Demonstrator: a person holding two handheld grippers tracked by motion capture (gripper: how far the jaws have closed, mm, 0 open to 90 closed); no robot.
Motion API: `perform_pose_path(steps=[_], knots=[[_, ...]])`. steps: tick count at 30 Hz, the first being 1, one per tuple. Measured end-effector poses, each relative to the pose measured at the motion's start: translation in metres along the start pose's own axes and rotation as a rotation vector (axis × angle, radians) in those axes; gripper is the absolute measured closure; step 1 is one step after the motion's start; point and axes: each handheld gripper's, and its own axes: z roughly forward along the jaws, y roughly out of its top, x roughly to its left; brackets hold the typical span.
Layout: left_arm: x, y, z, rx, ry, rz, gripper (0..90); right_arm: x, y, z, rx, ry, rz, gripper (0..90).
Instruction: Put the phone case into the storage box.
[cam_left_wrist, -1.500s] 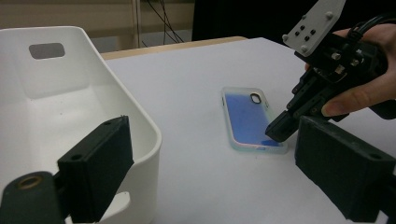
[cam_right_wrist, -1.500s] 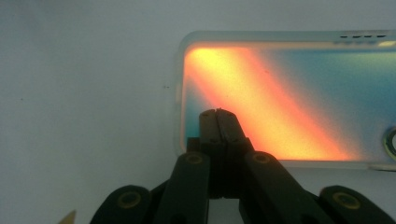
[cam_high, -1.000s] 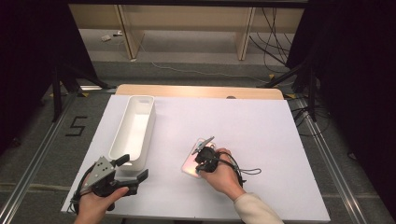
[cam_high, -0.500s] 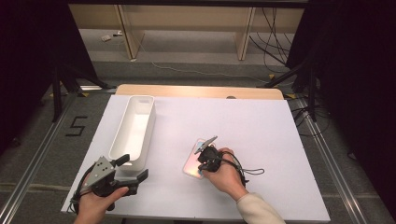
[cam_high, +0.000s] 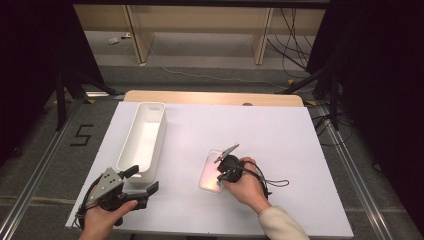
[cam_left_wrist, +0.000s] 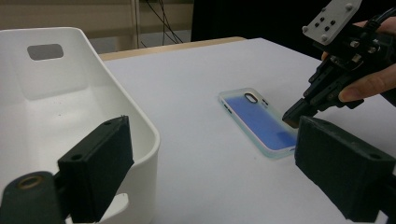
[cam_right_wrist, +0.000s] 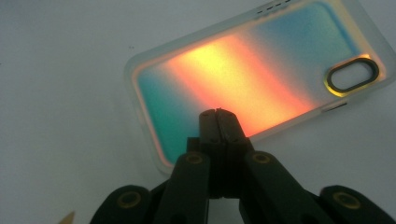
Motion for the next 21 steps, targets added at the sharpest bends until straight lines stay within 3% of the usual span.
perform_pose_path(steps=[5, 8, 9, 12, 19, 21], knots=[[-0.001, -0.0002, -0.0006, 0.004, 0.002, -0.014, 10.8, -0.0021, -0.0007, -0.0015, 0.007, 0.007, 0.013, 90.0], [0.0003, -0.0003, 0.0014, -0.011, -0.01, 0.001, 10.9, -0.0025, -0.0008, -0.0014, 0.011, 0.006, 0.024, 90.0], [-0.0009, -0.0001, 0.0, 0.006, 0.004, -0.006, 10.9, -0.0028, -0.0007, -0.0013, 0.009, 0.005, 0.015, 90.0], [0.0001, 0.0, 0.0008, -0.004, -0.008, 0.006, 10.9, -0.0017, -0.0004, -0.0016, 0.014, 0.004, 0.016, 90.0], [-0.0017, -0.0003, 0.0001, 0.005, 0.001, -0.013, 10.8, 0.0031, 0.0005, 0.0015, 0.026, 0.002, -0.006, 90.0], [-0.0006, -0.0001, 0.0008, -0.004, -0.008, 0.001, 10.9, 0.0048, 0.0011, 0.0029, 0.03, 0.003, -0.01, 90.0]])
